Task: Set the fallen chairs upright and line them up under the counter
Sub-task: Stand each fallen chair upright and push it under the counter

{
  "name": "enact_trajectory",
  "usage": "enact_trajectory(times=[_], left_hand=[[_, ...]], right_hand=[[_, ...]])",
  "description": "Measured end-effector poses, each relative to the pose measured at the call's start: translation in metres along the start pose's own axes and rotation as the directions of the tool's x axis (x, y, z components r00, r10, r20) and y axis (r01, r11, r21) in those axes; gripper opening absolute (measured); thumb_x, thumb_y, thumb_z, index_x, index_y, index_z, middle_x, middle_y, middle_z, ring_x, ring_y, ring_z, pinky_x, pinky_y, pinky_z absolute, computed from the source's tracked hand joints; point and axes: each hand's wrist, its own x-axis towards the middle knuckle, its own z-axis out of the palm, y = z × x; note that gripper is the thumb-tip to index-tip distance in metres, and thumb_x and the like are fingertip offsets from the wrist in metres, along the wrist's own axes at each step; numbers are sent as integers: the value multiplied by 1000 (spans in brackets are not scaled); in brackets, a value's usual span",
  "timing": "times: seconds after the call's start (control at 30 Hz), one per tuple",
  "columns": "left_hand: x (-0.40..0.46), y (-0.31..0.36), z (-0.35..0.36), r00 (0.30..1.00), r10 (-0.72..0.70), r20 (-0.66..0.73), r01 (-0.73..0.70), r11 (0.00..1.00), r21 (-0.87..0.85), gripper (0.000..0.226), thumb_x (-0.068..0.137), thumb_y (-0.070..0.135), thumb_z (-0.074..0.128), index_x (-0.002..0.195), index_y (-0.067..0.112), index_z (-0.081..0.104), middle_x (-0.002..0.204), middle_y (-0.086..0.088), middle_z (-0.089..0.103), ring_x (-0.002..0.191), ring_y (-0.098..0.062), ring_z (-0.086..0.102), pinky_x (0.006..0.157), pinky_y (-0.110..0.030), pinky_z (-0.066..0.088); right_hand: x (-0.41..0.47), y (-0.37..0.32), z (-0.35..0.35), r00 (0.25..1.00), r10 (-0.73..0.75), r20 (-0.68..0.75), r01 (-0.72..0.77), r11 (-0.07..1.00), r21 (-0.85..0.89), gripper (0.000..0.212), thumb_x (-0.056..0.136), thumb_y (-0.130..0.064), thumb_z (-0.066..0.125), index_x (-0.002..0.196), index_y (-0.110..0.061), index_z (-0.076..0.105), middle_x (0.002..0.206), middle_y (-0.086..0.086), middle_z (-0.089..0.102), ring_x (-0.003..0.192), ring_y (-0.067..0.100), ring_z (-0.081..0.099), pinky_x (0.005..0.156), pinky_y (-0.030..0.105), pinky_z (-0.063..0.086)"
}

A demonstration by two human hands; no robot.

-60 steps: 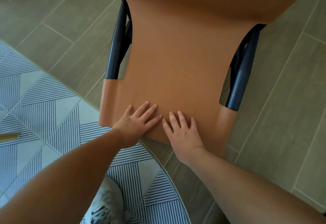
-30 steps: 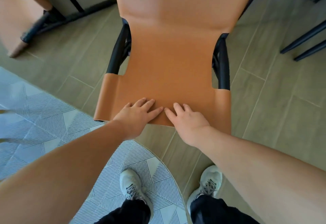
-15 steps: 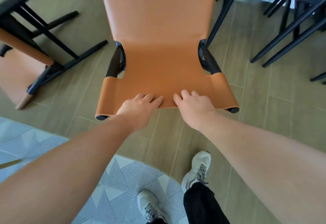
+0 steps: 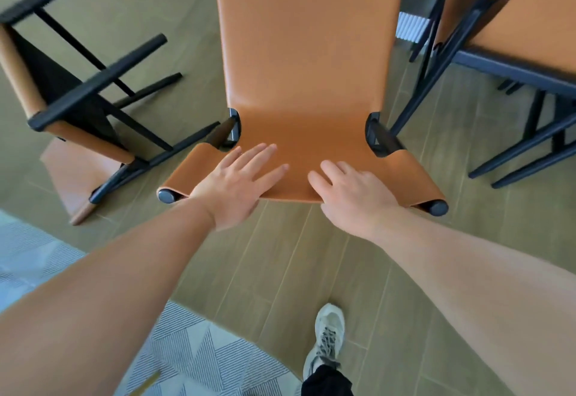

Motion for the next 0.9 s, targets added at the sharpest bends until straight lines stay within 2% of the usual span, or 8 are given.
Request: enact_trajectory(times=[0.1,0.27,0.43,0.53,0.9], left_hand=[[26,-21,-23,998,-28,-51,30,999,25,84,90,30,62,157,26,12,165,-15,5,151,-32,8,120,-50,11],[70,-54,-55,994,-108,-20,107,994,-8,83,89,36,55,158,30,8,165,-11,1,151,-26,3,121,-45,4],[90,-70,-70,993,-121,4,121,992,-21,89,86,38,56,158,29,5,166,-10,2,152,-25,2,122,-43,1],[100,-79,-79,993,-115,-5,115,993,-9,91,86,40,57,158,27,4,165,-10,1,152,-25,2,122,-44,0],[174,-140,-116,993,-98,-70,96,995,-19,88,86,42,56,157,25,8,165,-10,5,151,-25,4,122,-45,2]], right_hand=[[25,24,-19,999,-19,-42,19,1000,-9,46,86,-13,57,130,-14,44,121,14,48,92,31,51,55,37,32],[64,61,-49,996,6,-89,0,998,63,45,91,-17,50,134,-16,35,128,13,41,97,31,46,60,38,34],[85,79,-58,990,-46,-133,54,997,52,50,88,-25,55,135,-14,40,134,16,43,108,34,48,88,42,43],[96,89,-63,989,-43,-143,50,998,49,53,87,-28,58,136,-14,41,138,18,43,116,36,47,97,46,42],[168,144,-99,990,30,-135,-19,996,86,54,82,-32,59,132,-16,47,130,13,51,113,33,53,94,46,47]])
